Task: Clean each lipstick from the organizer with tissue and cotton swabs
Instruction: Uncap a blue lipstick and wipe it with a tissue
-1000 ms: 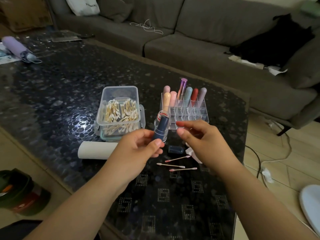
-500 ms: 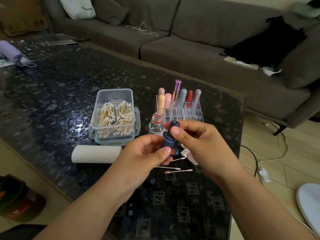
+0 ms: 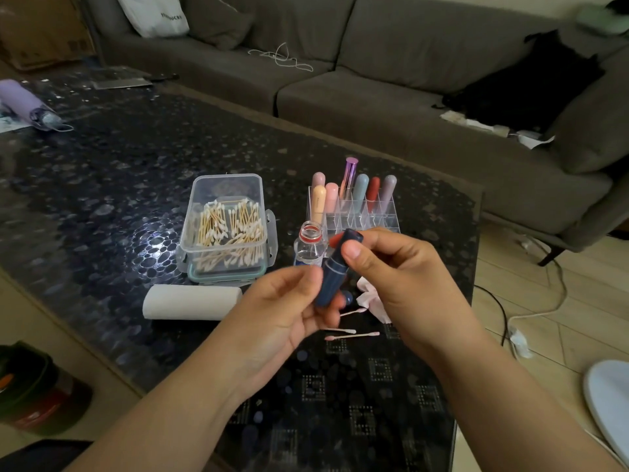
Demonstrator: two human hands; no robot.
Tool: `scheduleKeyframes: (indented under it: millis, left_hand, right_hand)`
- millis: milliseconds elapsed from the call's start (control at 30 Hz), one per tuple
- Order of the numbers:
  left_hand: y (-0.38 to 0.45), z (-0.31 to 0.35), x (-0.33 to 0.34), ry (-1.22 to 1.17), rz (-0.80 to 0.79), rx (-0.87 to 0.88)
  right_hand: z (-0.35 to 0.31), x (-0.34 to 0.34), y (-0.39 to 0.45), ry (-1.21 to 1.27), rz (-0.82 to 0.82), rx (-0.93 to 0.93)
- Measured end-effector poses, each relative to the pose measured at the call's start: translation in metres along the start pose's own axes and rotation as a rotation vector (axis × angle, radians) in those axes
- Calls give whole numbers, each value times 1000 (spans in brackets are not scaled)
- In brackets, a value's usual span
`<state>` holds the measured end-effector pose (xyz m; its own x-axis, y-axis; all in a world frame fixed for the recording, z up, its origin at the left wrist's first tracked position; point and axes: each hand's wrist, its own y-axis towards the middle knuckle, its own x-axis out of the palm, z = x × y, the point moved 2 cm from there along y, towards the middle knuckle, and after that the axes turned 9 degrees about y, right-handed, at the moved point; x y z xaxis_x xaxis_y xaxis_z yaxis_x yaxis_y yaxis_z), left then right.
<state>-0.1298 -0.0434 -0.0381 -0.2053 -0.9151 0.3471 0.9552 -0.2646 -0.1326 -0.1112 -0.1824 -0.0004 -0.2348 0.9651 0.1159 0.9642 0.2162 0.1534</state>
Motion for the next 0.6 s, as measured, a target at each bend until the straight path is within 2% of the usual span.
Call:
scheduleKeyframes:
  millis: [100, 267, 367, 500, 600]
  left_hand:
    - [3, 1, -1, 11, 67, 66]
    - [0, -2, 8, -18, -77, -63]
    - [2, -2, 8, -7, -25, -14]
    - [8, -7, 7, 133, 76, 104]
    - [9, -8, 11, 189, 99, 114]
  right_hand:
    - [1, -1, 0, -29, 11, -4]
    - [0, -4, -2, -1, 4, 34]
    - [0, -5, -3, 23, 8, 30]
    - [1, -8, -6, 21, 32, 43]
    - [2, -11, -6, 22, 53, 57]
